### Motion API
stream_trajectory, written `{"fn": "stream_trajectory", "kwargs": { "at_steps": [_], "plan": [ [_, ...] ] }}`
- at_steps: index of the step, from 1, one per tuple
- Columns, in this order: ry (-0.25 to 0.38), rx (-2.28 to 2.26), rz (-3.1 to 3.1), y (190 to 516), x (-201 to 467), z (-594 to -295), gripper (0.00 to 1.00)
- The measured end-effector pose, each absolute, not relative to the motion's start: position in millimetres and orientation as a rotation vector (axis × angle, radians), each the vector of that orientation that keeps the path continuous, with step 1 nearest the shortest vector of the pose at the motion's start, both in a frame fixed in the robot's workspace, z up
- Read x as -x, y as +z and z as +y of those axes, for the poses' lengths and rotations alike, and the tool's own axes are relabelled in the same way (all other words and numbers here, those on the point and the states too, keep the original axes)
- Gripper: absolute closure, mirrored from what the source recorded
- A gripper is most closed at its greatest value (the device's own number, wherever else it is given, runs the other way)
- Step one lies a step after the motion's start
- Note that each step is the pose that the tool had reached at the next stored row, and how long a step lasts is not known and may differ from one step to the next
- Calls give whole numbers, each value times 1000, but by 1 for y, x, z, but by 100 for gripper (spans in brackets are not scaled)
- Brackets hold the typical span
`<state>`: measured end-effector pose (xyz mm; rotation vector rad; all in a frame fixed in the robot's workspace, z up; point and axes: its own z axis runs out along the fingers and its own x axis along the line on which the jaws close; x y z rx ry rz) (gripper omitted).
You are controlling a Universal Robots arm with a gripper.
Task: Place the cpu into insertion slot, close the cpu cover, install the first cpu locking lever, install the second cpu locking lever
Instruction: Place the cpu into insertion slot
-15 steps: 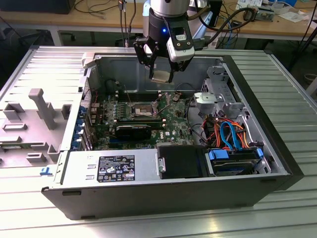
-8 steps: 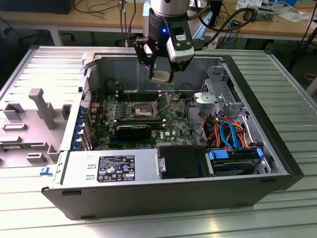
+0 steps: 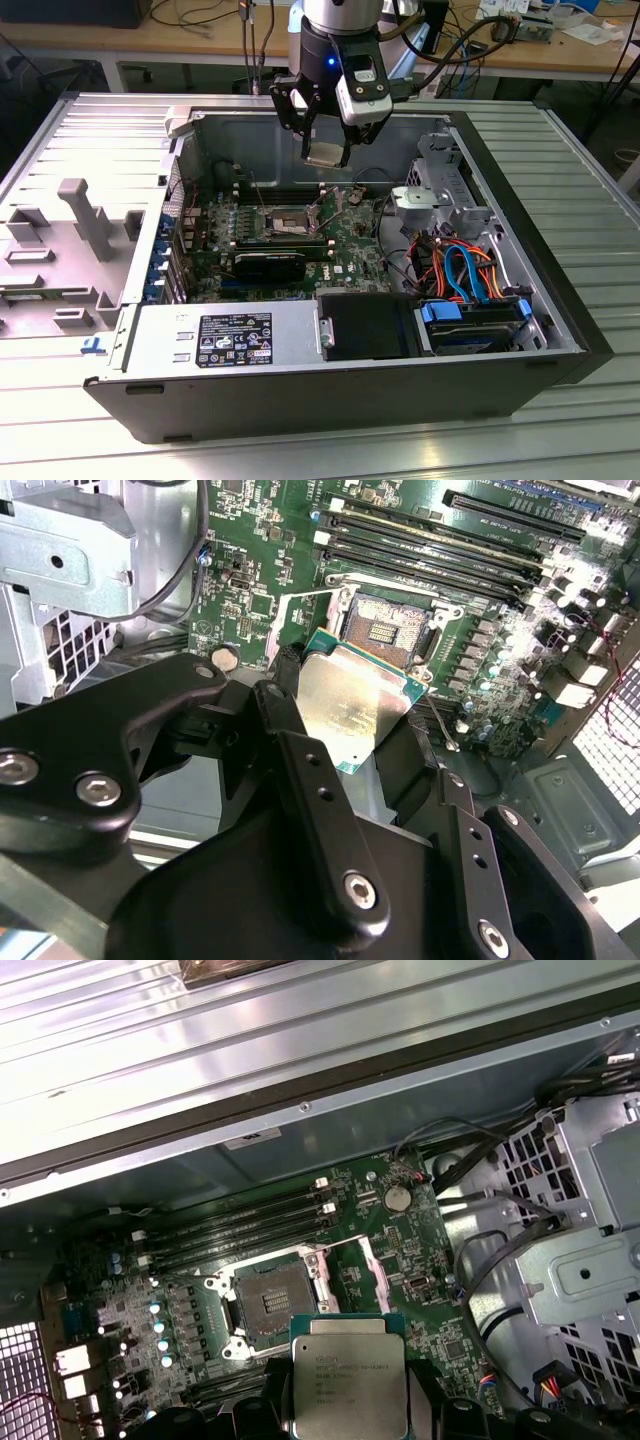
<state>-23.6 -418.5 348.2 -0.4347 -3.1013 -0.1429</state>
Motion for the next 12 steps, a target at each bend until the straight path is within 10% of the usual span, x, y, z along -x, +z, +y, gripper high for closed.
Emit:
{"fn": "stream_trajectory", "kwargs": {
  "at_steps": [12],
  "plan": [
    [-143,450,-3099,348,24,-419,45]
  ]
}}
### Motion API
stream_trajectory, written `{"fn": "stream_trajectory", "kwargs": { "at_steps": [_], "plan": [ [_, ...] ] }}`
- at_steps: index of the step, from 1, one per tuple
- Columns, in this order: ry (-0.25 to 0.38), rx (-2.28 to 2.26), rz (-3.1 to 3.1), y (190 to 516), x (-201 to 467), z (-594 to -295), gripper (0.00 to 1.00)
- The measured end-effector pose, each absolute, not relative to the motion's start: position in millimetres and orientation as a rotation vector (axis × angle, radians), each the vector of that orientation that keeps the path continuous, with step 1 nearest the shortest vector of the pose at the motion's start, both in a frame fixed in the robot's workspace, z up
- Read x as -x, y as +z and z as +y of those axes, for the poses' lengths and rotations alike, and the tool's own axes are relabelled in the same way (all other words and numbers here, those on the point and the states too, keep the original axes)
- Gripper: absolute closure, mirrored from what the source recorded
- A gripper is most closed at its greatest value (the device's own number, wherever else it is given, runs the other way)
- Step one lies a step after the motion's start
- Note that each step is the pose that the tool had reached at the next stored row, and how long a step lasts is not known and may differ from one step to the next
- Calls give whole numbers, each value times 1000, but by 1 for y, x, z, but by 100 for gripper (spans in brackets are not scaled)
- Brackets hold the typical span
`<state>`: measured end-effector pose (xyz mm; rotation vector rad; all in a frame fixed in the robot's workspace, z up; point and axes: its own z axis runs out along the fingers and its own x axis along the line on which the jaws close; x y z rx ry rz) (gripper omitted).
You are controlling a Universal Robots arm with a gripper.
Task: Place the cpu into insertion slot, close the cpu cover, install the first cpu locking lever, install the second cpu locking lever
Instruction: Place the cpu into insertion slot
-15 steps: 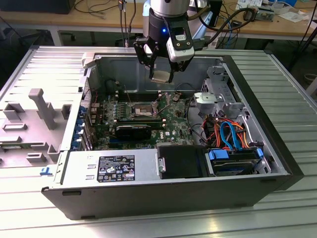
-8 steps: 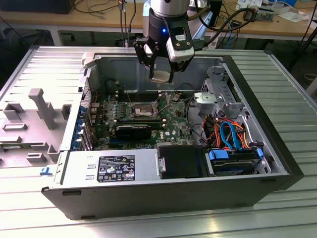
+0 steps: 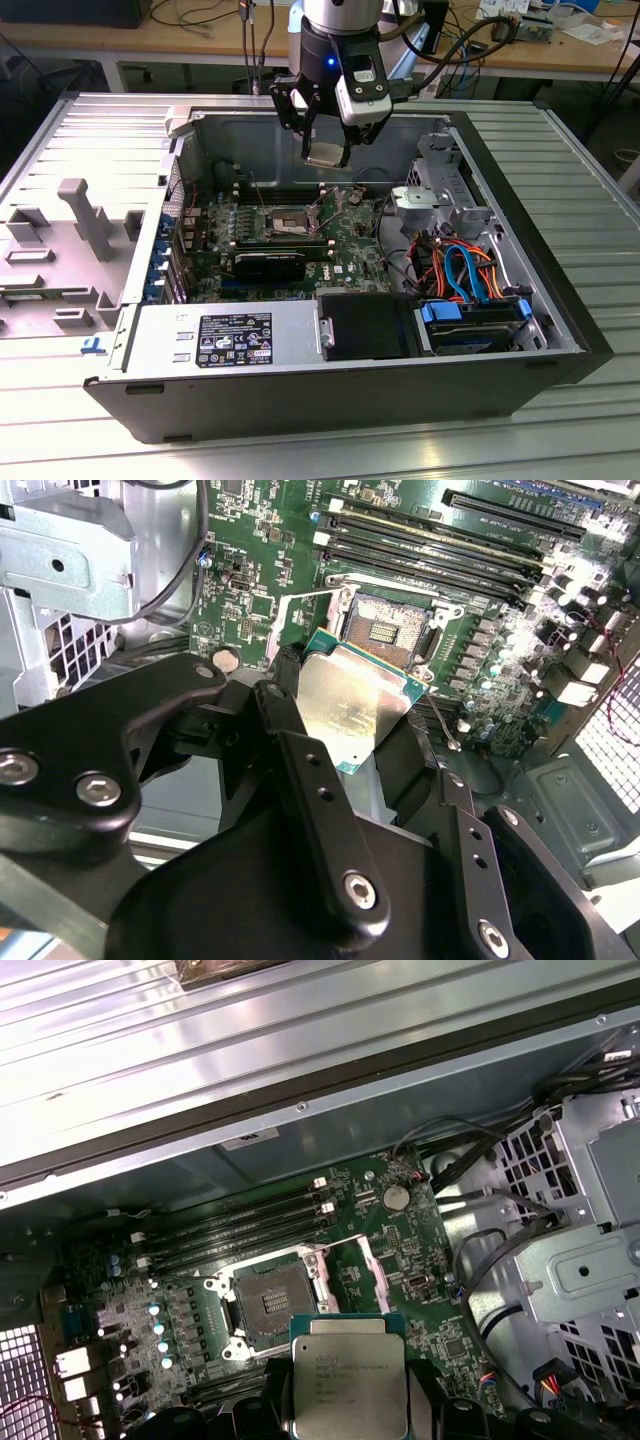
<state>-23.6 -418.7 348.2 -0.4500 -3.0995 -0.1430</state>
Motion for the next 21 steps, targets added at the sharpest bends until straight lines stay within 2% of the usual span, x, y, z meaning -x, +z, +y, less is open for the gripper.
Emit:
{"fn": "stream_trajectory", "kwargs": {
  "at_steps": [21],
  "plan": [
    [-143,477,-3096,348,24,-419,45]
  ]
}}
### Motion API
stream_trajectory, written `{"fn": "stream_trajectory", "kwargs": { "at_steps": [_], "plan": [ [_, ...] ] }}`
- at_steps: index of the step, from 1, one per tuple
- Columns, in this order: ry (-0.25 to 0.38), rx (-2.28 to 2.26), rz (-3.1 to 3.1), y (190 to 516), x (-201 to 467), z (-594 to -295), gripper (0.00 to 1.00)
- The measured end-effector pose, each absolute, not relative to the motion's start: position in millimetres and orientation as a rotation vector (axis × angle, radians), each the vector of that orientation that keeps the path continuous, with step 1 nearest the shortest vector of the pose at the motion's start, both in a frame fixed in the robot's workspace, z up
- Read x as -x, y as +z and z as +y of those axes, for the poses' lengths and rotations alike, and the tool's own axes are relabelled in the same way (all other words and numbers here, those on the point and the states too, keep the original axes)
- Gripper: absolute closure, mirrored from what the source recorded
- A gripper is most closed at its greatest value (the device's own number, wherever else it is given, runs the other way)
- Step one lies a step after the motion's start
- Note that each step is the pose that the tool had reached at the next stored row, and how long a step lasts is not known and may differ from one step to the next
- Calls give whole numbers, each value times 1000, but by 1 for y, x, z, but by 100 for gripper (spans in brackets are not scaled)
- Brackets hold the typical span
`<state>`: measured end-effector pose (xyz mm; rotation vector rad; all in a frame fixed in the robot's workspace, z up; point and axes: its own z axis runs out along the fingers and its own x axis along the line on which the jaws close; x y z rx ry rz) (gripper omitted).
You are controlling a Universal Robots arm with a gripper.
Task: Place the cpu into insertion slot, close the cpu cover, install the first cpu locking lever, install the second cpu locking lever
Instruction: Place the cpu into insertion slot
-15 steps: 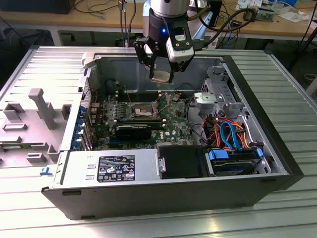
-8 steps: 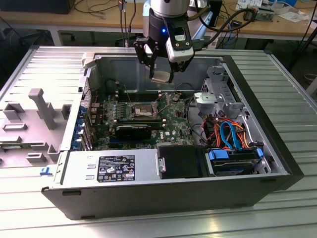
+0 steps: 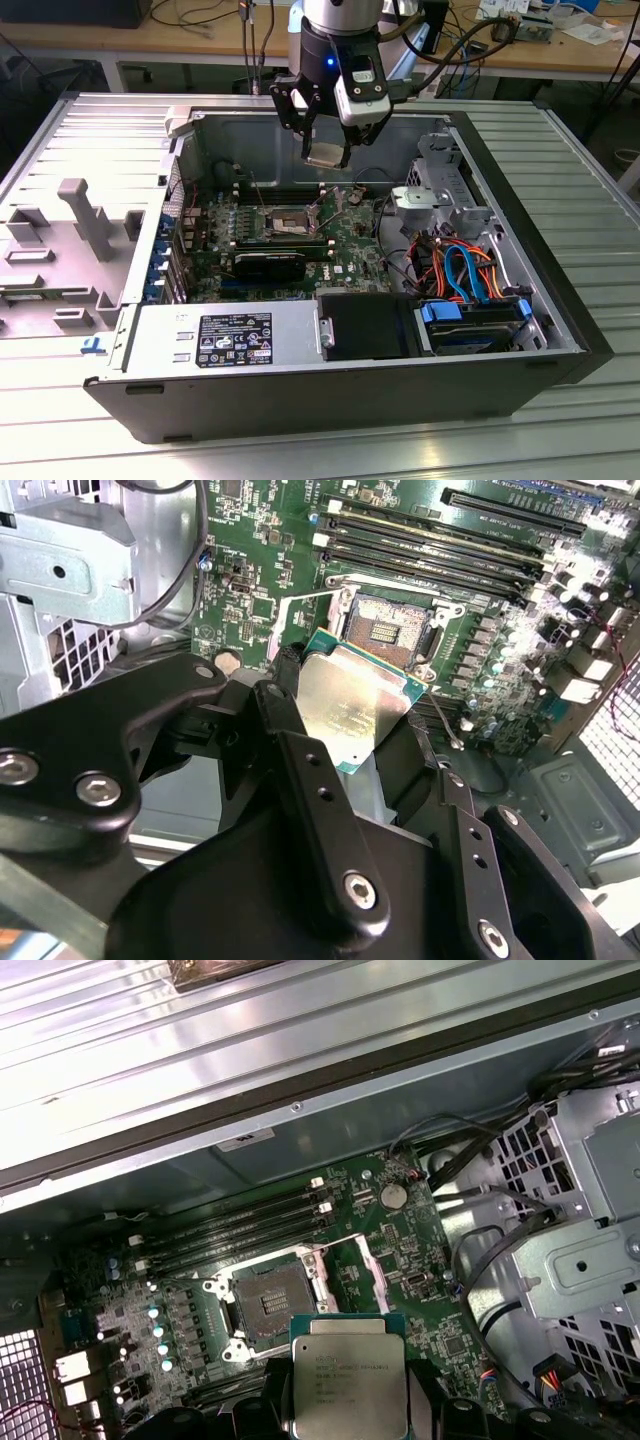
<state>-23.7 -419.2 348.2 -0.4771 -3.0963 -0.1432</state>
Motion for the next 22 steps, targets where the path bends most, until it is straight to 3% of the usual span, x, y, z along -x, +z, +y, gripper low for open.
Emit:
{"fn": "stream_trajectory", "kwargs": {
  "at_steps": [22],
  "plan": [
    [-143,502,-3093,348,24,-420,45]
  ]
}}
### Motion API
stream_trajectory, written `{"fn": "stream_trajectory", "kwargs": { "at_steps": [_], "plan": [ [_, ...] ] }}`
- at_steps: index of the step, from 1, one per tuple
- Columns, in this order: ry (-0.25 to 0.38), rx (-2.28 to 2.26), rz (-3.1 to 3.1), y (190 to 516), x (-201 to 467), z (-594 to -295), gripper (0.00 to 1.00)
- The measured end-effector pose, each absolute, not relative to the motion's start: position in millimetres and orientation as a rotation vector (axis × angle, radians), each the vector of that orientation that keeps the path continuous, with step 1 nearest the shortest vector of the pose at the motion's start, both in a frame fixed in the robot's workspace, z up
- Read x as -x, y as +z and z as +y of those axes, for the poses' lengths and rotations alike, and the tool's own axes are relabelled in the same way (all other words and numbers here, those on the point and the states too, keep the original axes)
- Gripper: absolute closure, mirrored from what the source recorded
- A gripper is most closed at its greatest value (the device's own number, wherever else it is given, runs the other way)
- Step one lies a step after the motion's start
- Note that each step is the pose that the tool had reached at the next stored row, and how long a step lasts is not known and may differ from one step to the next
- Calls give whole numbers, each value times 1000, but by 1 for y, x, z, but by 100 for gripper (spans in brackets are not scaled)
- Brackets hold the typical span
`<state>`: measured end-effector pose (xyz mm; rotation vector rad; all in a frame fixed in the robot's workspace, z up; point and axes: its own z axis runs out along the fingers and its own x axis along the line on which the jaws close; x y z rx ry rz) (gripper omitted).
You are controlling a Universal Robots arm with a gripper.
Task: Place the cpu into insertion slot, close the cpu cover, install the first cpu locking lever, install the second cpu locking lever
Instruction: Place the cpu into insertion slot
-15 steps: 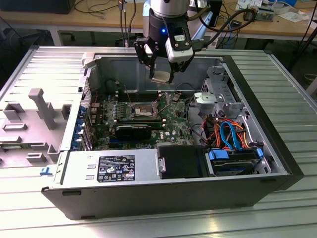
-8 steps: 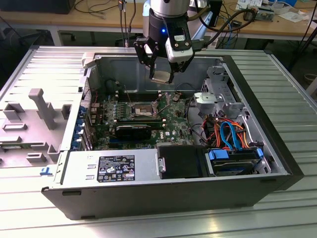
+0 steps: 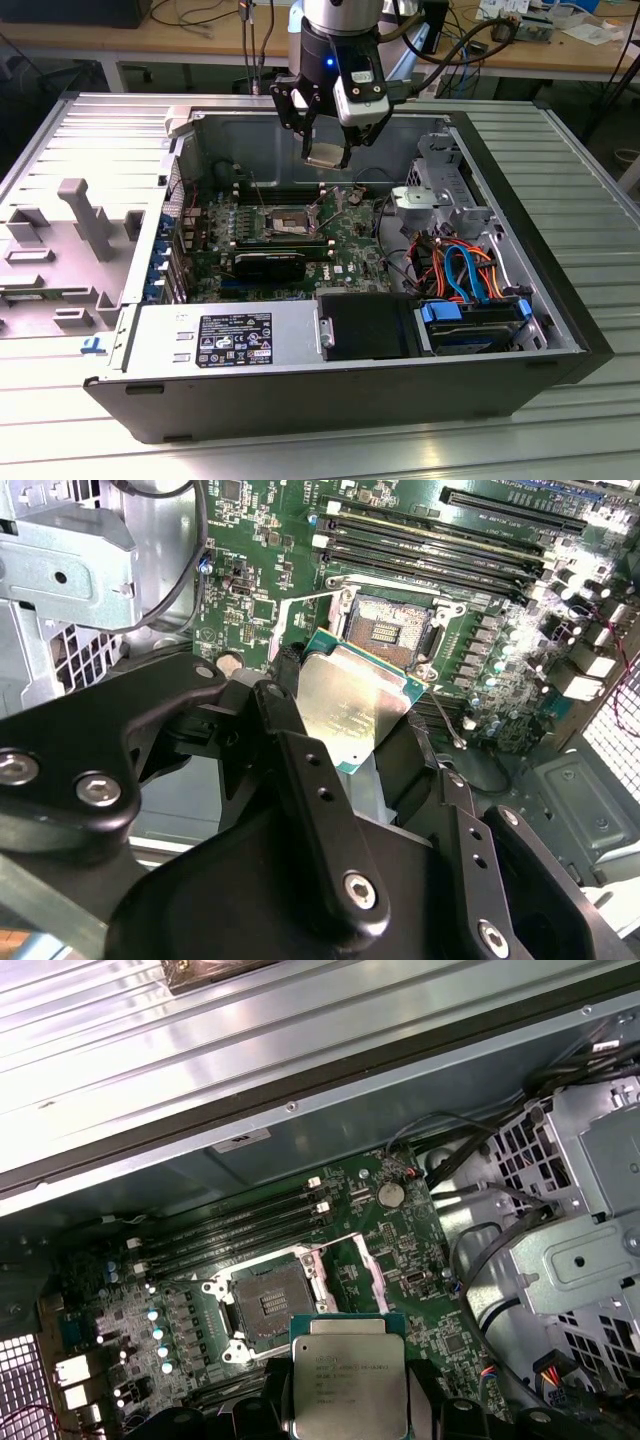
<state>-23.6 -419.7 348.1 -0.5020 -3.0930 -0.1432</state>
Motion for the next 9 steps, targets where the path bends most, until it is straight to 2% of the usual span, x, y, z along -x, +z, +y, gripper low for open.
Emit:
{"fn": "stream_trajectory", "kwargs": {
  "at_steps": [9],
  "plan": [
    [-143,516,-3091,348,24,-420,45]
  ]
}}
